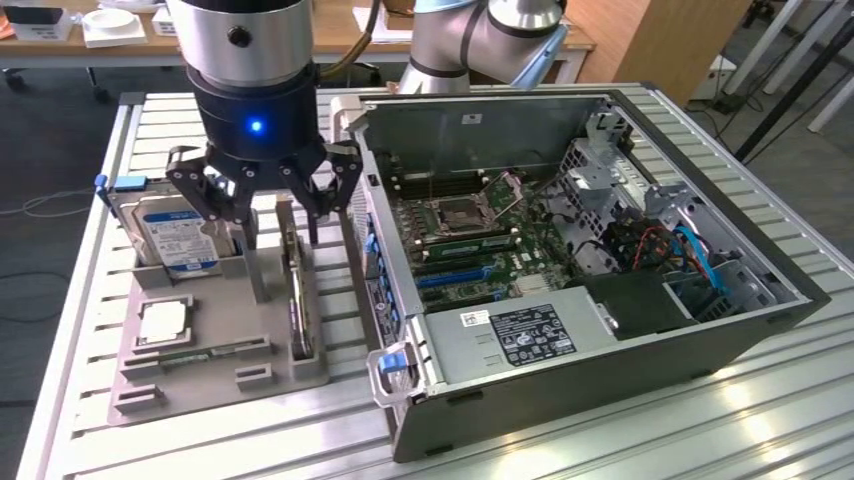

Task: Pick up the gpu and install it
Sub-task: 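Pick up the gpu and move the gpu toward the slot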

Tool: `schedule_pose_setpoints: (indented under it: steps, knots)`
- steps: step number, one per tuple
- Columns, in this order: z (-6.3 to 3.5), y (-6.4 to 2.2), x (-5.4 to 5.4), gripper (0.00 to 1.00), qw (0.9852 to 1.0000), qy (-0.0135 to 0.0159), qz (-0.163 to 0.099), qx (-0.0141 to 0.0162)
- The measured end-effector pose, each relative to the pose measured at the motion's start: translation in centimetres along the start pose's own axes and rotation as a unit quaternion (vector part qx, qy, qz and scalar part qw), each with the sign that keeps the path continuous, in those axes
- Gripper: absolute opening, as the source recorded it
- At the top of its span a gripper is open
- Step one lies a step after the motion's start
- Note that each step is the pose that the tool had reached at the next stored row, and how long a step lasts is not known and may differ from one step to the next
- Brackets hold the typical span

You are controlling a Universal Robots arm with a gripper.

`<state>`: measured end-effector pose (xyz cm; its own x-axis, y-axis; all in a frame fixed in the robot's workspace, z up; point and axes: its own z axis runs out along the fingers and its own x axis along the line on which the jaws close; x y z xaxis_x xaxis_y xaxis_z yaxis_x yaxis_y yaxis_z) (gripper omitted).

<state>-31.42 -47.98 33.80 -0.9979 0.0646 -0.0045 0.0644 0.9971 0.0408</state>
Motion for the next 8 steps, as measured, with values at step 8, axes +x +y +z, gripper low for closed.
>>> schedule_pose_setpoints:
  steps: [8]
  knots:
    - [0.39,-0.02,0.0,0.59,1.0,-0.0005,0.0,0.0]
